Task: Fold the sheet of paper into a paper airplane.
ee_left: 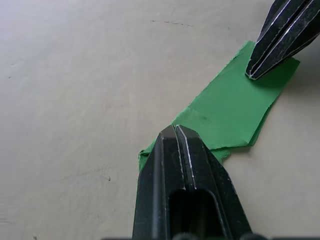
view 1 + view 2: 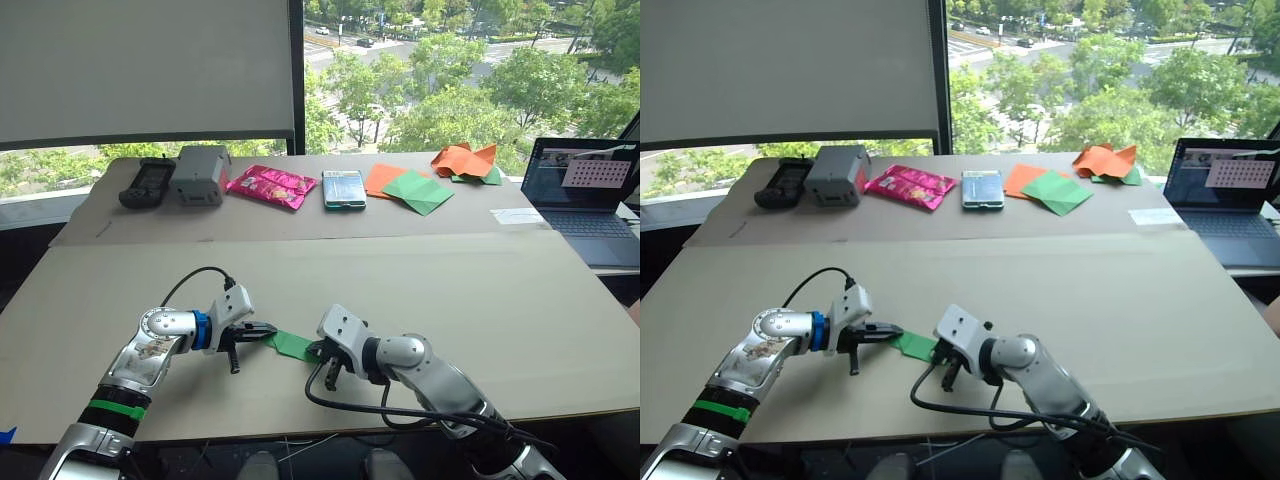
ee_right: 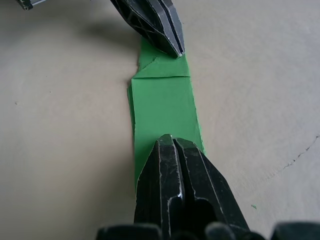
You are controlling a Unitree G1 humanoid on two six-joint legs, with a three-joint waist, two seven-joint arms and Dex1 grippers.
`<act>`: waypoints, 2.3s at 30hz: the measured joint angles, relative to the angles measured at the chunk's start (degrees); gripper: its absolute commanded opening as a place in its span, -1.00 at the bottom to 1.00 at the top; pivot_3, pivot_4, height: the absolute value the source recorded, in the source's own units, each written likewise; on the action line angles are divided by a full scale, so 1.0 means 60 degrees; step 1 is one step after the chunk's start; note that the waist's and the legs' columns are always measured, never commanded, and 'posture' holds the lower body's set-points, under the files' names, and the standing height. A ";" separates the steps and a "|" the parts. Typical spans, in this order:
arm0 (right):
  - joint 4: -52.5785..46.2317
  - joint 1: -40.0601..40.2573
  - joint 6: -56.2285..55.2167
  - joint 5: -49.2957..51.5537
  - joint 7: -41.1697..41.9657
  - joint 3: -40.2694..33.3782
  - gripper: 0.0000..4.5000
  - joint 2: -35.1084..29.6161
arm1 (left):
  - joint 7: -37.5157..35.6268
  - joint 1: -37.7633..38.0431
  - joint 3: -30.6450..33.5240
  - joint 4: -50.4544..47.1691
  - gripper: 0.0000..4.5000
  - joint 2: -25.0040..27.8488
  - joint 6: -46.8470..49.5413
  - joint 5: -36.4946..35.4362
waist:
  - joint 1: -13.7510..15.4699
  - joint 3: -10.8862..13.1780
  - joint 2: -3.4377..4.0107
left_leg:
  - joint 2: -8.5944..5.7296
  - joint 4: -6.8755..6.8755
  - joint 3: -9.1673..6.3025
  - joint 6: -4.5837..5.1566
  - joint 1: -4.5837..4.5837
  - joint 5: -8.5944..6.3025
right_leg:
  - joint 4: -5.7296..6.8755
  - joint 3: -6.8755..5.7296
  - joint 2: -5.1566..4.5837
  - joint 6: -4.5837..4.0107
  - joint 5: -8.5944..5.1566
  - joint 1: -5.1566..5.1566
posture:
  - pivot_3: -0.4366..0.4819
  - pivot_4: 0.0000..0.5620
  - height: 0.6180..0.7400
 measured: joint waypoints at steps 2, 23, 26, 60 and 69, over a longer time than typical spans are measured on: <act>-0.0007 0.0000 0.0009 0.0000 0.0000 -0.0001 -1.00 -0.0001 | 0.0005 -0.0017 0.0007 0.0055 -1.00 0.0000 -0.0036 0.0000 | 0.0002 -0.0001 0.0001 | 0.0000 0.0000 0.0000 0.0000 0.0000 0.0000 | 0.0000 0.0000 0.0000 0.0000 0.0000 0.0000 | -0.05 -0.47 0.64; -0.0644 0.0061 0.0839 0.0575 -0.0086 -0.0746 -1.00 0.0057 | 0.0360 0.0600 0.1542 -0.1047 -1.00 0.0531 0.1439 -0.1041 | 0.0006 0.0059 -0.0049 | 0.0001 -0.0013 0.0001 -0.0001 -0.0124 0.0000 | 0.0008 0.0000 0.0004 -0.0002 0.0002 -0.0135 | -0.05 -0.47 0.64; -0.1209 0.0049 0.1224 0.0943 -0.0223 -0.1382 -1.00 0.0208 | 0.0306 0.1024 0.2185 -0.2207 -1.00 0.0752 0.2094 -0.1818 | 0.0005 0.0091 -0.0049 | 0.0002 -0.0014 0.0001 -0.0001 -0.0136 0.0000 | 0.0010 0.0000 0.0007 -0.0001 0.0003 -0.0149 | -0.05 -0.47 0.64; -0.1778 0.1064 -0.4118 0.0065 0.1024 -0.0398 1.00 -0.1403 | 0.0689 0.3503 0.3498 -0.4428 0.98 0.1549 0.3414 -0.3547 | -0.0003 0.0229 -0.0046 | 0.0011 -0.0024 0.0034 -0.0004 -0.0088 -0.0002 | -0.0153 -0.0015 -0.0021 -0.0005 0.0002 -0.0159 | -0.05 -0.47 0.64; -0.0356 0.0458 -0.4027 0.0310 0.1234 -0.0378 1.00 -0.0524 | 0.0892 0.3312 0.3496 -0.4436 0.98 0.1394 0.3580 -0.3732 | 0.0002 0.0225 -0.0051 | 0.0017 -0.0022 0.0032 -0.0002 -0.0088 -0.0001 | -0.0141 -0.0013 -0.0007 -0.0009 0.0005 -0.0153 | -0.05 -0.47 0.64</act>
